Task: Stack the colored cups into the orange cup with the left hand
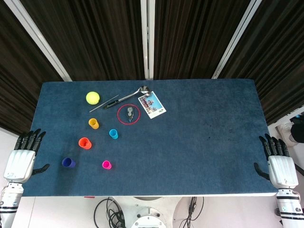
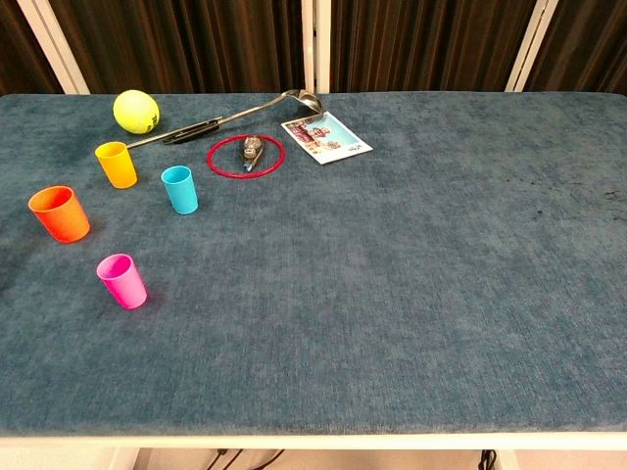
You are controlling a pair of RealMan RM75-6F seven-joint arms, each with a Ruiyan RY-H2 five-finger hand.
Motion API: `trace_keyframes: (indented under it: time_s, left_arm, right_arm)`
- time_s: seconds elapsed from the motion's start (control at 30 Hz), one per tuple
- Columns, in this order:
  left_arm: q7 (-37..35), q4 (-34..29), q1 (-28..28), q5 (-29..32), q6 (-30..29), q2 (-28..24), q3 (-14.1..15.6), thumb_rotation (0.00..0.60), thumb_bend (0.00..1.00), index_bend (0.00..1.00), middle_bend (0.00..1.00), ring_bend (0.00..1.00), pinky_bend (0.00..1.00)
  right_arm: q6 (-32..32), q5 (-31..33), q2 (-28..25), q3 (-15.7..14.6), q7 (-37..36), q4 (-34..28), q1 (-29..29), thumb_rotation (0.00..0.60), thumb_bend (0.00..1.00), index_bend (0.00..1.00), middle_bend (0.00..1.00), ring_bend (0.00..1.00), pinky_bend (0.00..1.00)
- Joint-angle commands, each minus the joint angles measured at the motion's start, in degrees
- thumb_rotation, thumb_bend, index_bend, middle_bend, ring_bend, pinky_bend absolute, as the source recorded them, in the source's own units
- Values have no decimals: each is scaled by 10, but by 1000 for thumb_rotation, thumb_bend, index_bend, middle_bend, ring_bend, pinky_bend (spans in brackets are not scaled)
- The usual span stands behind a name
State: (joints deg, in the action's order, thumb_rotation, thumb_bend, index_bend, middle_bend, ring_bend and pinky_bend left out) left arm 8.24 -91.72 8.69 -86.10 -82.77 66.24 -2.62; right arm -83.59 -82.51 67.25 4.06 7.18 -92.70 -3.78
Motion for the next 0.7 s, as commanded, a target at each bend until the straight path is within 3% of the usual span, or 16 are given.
trace_keyframes:
  time_s: [0.03,0.5,0.7]
  left_arm:
    - [-5,7,4,2,6,3,-1,600,44,0,0,0,0]
    - [-15,-8,13,-28,16,0,15,600,45,0,0,0,0]
    - [-53,-5,20,-58,26,-2,32,600,143,5,1,0,1]
  right_arm:
    - [-2,2,-2,2,1,-4,1,600,253,0,0,0,0]
    - [-30,-15,-13,-4,5,-18,15,600,253,0,0,0,0]
    - [-40,-16,-15,-1,-2,-14,20,600,255,0,0,0,0]
